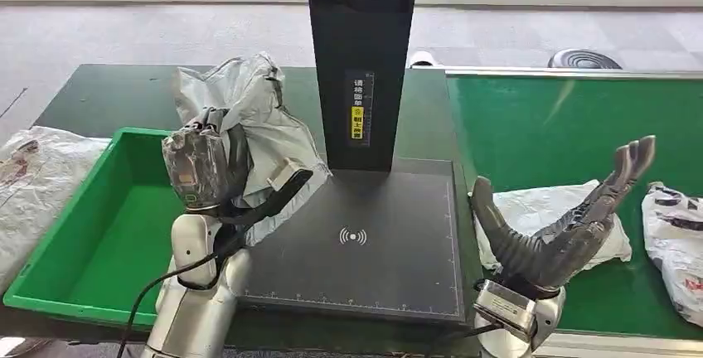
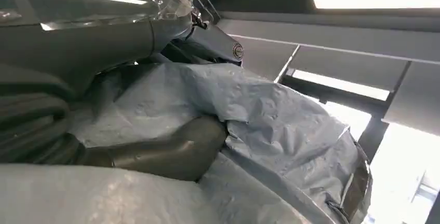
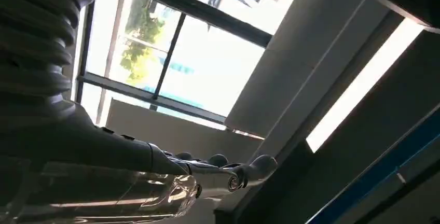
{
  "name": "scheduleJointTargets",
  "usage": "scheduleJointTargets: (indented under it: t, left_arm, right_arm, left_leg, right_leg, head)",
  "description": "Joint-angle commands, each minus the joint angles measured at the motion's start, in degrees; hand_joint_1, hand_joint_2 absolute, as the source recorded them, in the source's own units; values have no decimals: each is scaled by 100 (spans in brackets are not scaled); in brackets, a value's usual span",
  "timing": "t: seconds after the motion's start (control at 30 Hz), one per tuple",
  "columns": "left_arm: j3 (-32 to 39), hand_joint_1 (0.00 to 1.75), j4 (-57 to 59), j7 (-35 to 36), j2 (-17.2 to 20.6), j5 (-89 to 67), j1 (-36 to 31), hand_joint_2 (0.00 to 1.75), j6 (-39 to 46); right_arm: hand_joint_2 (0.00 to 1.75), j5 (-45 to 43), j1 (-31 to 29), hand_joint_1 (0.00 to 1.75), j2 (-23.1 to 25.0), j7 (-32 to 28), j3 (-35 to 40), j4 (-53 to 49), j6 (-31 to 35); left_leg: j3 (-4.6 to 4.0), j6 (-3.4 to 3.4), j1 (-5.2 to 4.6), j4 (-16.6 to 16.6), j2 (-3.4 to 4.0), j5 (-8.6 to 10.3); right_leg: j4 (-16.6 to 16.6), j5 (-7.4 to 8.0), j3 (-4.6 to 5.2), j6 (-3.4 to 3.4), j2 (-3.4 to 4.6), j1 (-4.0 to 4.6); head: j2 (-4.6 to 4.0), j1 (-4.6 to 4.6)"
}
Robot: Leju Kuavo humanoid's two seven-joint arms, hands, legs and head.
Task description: Moved the parcel from conveyor to table for the left to box.
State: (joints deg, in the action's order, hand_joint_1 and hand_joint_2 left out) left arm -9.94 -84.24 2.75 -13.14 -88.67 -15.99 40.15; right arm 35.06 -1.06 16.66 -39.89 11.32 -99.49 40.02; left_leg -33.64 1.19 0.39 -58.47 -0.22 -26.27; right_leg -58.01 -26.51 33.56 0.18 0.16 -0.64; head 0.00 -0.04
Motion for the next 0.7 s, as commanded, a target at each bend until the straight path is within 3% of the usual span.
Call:
scheduleJointTargets:
  t: [0.03, 0.3, 0.5, 0.7]
  left_arm:
    - [364, 175, -55, 32, 272, -133, -275, 175, -15]
    - [1766, 175, 592, -570, -88, 95, -497, 175, -15]
    - [2882, 175, 1232, -678, -104, 259, -578, 175, -15]
    - [3547, 175, 1464, -1018, -323, 317, -798, 175, -15]
  right_arm:
    - [175, -7, 305, 0, 334, -11, -250, -36, -2]
    - [175, 70, 542, 0, 334, -11, -414, -318, -2]
    - [175, 114, 637, 0, 334, -11, -434, -319, -2]
    - [175, 111, 709, 0, 334, -11, -496, -426, -2]
  left_leg:
    - [10, 0, 3, 13, 1, 3]
    - [16, 0, 2, 19, -2, 7]
    - [22, 0, 1, 21, 1, 5]
    - [13, -1, 3, 13, -5, 5]
  right_leg:
    - [11, 1, -10, -5, -4, 4]
    - [17, 4, -15, -5, -6, 5]
    - [19, 2, -17, -5, 0, 4]
    - [13, -1, -11, -4, -9, 6]
  head:
    - [0, 0]
    - [0, 0]
    - [0, 0]
    - [0, 0]
